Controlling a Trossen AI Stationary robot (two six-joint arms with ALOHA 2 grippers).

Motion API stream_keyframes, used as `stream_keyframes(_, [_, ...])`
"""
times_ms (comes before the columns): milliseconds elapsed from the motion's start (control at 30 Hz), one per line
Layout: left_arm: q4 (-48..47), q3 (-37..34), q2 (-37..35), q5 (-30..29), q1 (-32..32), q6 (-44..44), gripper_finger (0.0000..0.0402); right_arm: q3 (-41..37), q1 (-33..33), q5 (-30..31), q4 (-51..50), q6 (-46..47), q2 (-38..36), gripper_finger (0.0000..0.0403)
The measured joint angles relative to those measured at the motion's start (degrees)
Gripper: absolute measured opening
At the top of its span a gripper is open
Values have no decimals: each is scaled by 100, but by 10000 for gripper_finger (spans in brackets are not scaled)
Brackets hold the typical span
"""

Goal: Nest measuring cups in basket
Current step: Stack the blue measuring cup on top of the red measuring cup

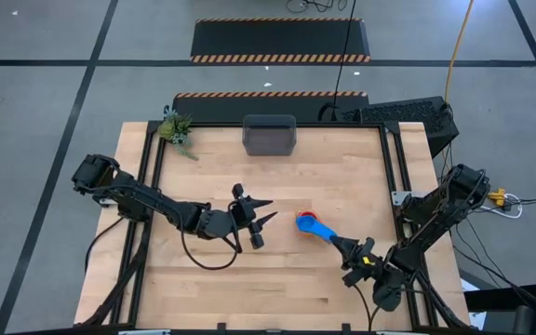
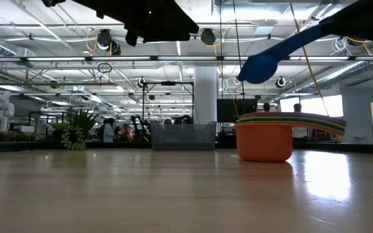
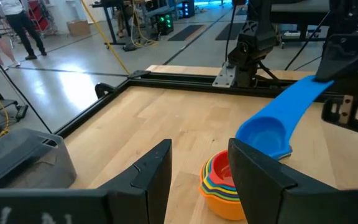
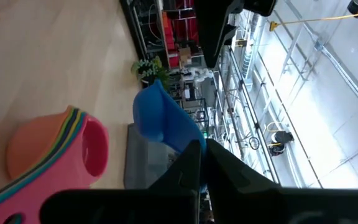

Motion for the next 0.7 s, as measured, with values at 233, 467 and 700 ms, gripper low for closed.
stream_keyframes(233, [0, 0, 1, 0, 0, 2, 159, -208, 4, 0, 4, 136, 0, 0])
stream_keyframes(467, [0, 0, 1, 0, 0, 7, 159, -378, 4, -5, 2, 311, 0, 0])
stream_keyframes(700, [2, 0, 3, 0, 0, 7, 159, -390, -65, -183, -7, 556, 0, 0])
